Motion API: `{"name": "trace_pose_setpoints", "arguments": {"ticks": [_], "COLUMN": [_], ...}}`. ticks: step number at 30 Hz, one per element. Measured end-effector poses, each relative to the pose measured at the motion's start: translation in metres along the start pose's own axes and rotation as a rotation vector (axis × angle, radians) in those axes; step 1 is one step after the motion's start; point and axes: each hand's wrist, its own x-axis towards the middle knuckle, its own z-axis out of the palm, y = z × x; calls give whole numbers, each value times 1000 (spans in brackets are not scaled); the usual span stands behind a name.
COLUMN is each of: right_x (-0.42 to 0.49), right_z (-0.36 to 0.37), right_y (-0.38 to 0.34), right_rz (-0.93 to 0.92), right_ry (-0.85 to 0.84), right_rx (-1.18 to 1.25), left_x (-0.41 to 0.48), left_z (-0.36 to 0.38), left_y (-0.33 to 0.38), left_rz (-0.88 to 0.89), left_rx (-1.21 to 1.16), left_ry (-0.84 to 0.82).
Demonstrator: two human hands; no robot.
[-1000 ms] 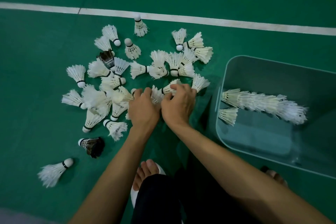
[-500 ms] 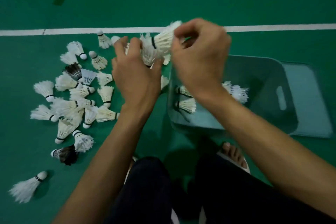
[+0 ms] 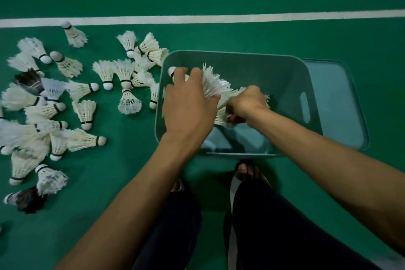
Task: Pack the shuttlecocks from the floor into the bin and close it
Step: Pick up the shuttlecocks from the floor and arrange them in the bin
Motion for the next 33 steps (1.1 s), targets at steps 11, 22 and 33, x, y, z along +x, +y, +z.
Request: {"name": "trace_pose_setpoints", "arguments": {"ticks": [11, 22, 33], "right_x": [3, 15, -25], "right_z": [38, 22, -52], "right_y": [-5, 3, 0], "right_rz": [248, 272, -261], "right_ry": [-121, -350, -463], "right_rx": [407, 276, 98], "left_x": [3, 7, 5], "left_z": [18, 23, 26], "left_y": [-4, -7, 15], "left_rz": [-75, -87, 66], "left_rx": [152, 211, 102], "left_ry": [-183, -287, -415]}}
